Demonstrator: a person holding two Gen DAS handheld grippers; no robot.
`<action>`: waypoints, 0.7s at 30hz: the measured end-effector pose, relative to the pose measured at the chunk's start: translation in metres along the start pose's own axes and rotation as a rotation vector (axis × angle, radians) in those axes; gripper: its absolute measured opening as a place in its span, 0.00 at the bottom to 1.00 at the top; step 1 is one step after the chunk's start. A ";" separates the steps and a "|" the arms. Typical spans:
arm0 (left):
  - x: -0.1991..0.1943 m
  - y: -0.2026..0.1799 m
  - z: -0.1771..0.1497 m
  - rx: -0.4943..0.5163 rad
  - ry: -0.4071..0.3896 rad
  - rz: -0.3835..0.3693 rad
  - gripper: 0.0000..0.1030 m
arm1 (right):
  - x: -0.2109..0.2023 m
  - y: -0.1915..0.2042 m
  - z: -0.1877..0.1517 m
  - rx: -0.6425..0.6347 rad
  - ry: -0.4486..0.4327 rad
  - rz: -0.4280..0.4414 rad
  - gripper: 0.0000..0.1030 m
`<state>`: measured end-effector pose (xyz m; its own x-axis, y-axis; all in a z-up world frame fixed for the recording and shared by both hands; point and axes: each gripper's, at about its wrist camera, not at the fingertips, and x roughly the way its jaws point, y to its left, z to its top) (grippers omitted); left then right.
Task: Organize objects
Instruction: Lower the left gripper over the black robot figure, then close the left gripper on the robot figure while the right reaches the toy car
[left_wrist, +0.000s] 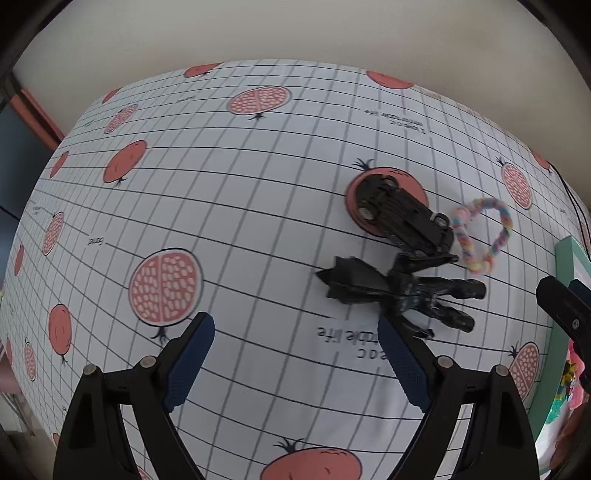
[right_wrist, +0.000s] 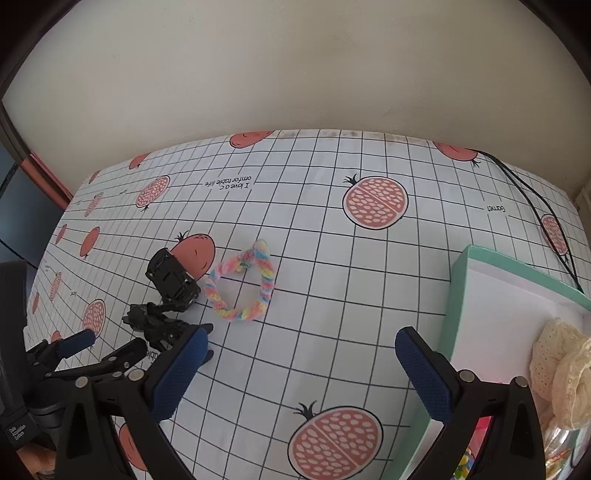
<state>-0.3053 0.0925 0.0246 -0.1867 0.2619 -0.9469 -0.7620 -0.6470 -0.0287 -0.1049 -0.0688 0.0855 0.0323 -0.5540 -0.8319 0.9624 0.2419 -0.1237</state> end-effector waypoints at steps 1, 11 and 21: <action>-0.001 0.007 0.001 -0.014 -0.002 0.002 0.88 | 0.003 0.002 0.002 0.005 0.004 0.001 1.00; -0.017 0.053 -0.002 -0.202 -0.032 -0.051 0.88 | 0.037 0.010 0.019 0.033 0.038 -0.032 1.00; -0.009 0.025 -0.002 -0.284 -0.050 -0.161 0.88 | 0.050 0.006 0.030 0.065 0.032 -0.041 0.78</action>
<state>-0.3213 0.0730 0.0320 -0.1137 0.4075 -0.9061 -0.5819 -0.7665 -0.2717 -0.0895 -0.1189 0.0589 -0.0149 -0.5365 -0.8437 0.9783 0.1667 -0.1233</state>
